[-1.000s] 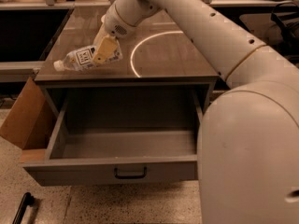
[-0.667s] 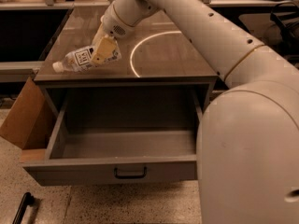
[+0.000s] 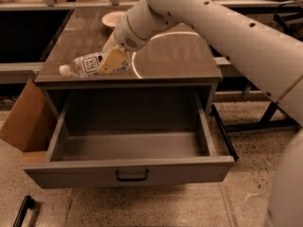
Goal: Place blue plastic bottle into top drawer
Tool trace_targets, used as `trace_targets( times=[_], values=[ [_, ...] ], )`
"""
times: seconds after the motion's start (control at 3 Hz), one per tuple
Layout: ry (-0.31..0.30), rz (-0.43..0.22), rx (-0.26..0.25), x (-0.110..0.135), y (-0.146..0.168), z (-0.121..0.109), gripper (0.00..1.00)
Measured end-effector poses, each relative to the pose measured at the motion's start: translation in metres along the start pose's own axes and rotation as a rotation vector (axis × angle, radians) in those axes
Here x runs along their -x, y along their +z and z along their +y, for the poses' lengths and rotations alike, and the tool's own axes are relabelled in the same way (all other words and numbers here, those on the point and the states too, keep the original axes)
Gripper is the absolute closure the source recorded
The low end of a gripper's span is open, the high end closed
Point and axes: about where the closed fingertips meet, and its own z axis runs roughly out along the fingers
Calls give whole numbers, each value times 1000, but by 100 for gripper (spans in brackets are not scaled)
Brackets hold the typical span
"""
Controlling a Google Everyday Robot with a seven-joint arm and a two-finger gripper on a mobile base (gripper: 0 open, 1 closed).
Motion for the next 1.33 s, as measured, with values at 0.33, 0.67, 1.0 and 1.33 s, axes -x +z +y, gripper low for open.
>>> trace_targets(
  times=[0.33,0.67,1.0,1.33],
  values=[
    [41,-27,-56,-6,-11,34,100],
    [49,11,-15,-30,10,58,100],
    [50,11,-15,-30,10,59,100],
    [66,10,-10,-38,13,62,100]
  ],
)
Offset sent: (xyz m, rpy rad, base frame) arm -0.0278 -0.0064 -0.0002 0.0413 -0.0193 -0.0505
